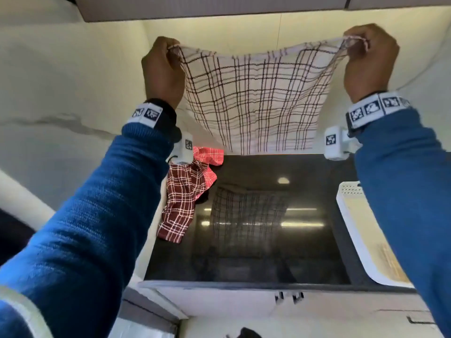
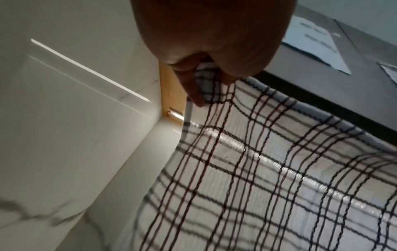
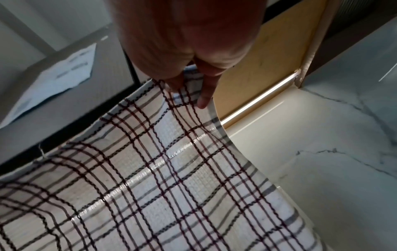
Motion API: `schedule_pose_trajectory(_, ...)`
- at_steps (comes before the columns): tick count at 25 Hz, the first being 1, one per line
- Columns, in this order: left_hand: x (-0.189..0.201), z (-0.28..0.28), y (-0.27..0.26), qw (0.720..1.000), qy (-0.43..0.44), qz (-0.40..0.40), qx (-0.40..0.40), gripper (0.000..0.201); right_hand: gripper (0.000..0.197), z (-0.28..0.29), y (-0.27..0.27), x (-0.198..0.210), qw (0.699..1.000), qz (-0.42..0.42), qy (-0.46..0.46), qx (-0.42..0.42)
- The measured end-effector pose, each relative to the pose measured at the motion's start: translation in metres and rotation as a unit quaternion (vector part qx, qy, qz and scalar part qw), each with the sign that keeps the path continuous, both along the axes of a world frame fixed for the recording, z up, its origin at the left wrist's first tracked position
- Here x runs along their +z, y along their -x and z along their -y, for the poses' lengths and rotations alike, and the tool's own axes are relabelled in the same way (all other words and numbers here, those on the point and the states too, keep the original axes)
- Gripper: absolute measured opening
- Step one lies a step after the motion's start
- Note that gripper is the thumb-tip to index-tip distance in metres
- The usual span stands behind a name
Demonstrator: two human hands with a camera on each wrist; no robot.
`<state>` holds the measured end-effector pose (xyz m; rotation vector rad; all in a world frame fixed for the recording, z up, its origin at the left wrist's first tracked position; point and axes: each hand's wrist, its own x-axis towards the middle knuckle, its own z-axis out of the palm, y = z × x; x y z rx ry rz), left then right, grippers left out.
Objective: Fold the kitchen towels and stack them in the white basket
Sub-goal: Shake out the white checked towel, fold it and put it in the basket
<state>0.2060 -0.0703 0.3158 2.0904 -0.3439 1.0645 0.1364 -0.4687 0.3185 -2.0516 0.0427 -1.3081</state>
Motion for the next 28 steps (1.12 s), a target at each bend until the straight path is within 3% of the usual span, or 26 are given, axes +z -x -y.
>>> schedule_pose_trajectory(3,-0.048,-0.01,0.06,0.999,0.021,0.022,-0.028,0.028,0.031,0.005,0.054,-0.043,1.0,0.004,0.018,0.005)
schedule_pose_trajectory(7,-0.153,-0.012,0.155,0.989,-0.023,-0.144,-0.016,0.022,0.027,0.005,0.14,-0.15,0.996,-0.086,-0.005,0.04)
schedule_pose_trajectory(9,-0.207,-0.012,0.196,0.965,-0.064,-0.253,-0.015,0.025,0.026,-0.001,0.184,-0.213,0.982,-0.181,-0.012,0.05)
schedule_pose_trajectory(12,-0.287,-0.016,0.242,0.909,-0.144,-0.388,-0.04,0.034,0.024,-0.004,0.248,-0.3,0.938,-0.339,-0.033,0.054)
schedule_pose_trajectory(16,-0.363,-0.025,0.289,0.834,-0.221,-0.503,-0.055,0.044,0.025,0.009,0.307,-0.37,0.887,-0.458,0.004,0.065)
schedule_pose_trajectory(20,-0.383,-0.037,0.304,0.826,-0.235,-0.509,-0.052,0.028,0.027,0.023,0.329,-0.39,0.846,-0.524,0.023,0.095)
schedule_pose_trajectory(25,-0.341,-0.058,0.294,0.816,-0.228,-0.526,-0.081,0.011,0.017,0.025,0.328,-0.349,0.857,-0.503,0.0,0.107)
schedule_pose_trajectory(26,-0.33,-0.065,0.292,0.808,-0.226,-0.537,-0.093,0.009,0.015,0.026,0.326,-0.336,0.847,-0.52,0.003,0.112)
schedule_pose_trajectory(28,-0.304,-0.078,0.285,0.79,-0.216,-0.561,-0.121,0.006,0.008,0.035,0.319,-0.31,0.799,-0.579,0.008,0.164)
